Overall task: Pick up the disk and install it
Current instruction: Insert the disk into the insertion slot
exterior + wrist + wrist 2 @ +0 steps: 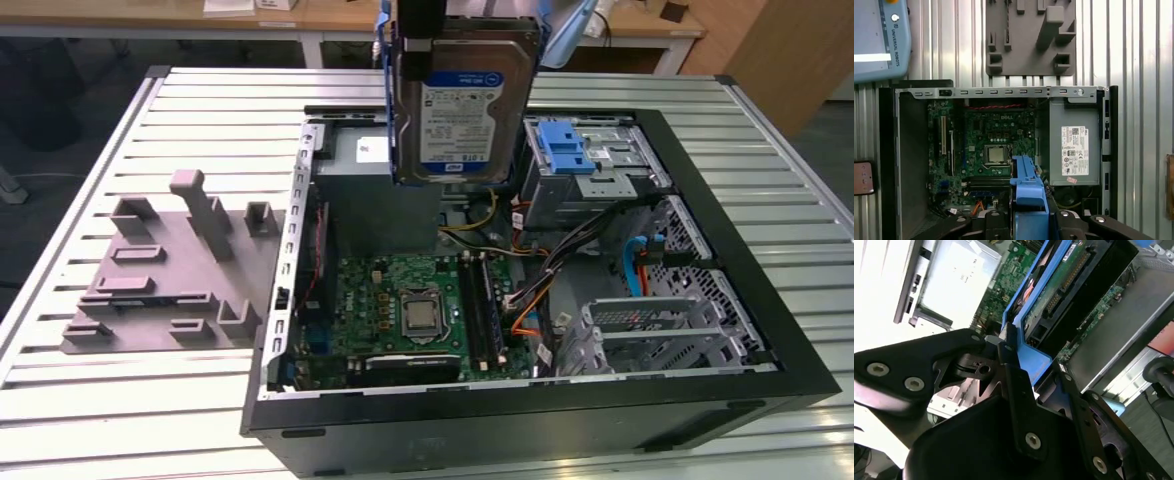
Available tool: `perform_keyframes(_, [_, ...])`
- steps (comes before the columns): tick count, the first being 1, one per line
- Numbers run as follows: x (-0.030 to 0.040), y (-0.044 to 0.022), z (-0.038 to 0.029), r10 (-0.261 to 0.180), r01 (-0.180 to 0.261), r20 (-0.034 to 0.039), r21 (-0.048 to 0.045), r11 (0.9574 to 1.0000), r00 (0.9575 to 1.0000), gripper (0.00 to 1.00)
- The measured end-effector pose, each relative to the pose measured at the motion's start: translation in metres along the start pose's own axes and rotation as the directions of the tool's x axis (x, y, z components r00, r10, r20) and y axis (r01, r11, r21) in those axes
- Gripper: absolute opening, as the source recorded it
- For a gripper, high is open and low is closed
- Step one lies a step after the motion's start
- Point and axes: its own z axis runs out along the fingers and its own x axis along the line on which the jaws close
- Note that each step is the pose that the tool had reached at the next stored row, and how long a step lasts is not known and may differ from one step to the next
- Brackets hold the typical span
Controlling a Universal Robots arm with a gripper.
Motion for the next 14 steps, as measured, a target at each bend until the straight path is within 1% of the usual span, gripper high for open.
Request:
perform_keyframes(2, [0.0081, -0.0002, 0.0005, 0.000, 0.000, 0.0001, 0.0000, 1.0000, 1.0000, 0.36])
perform_keyframes(4, [0.0141, -0.0008, 0.0008, 0.000, 0.000, 0.0001, -0.0002, 1.0000, 1.0000, 0.36])
perform_keyframes(6, [0.0162, -0.0042, 0.0011, 0.000, 0.000, 0.0001, -0.0026, 1.0000, 1.0000, 0.36])
perform_keyframes(9, [0.0168, -0.0125, 0.0016, 0.000, 0.000, -0.0004, -0.0114, 0.9999, 1.0000, 0.36])
perform_keyframes(11, [0.0182, -0.0160, 0.0024, 0.000, 0.000, -0.0004, -0.0136, 0.9999, 1.0000, 0.36])
perform_keyframes(12, [0.0197, -0.0166, 0.0027, 0.000, 0.000, -0.0007, -0.0138, 0.9999, 1.0000, 0.36])
perform_keyframes(14, [0.0261, -0.0170, 0.0037, 0.000, 0.000, -0.0005, -0.0138, 0.9999, 1.0000, 0.36])
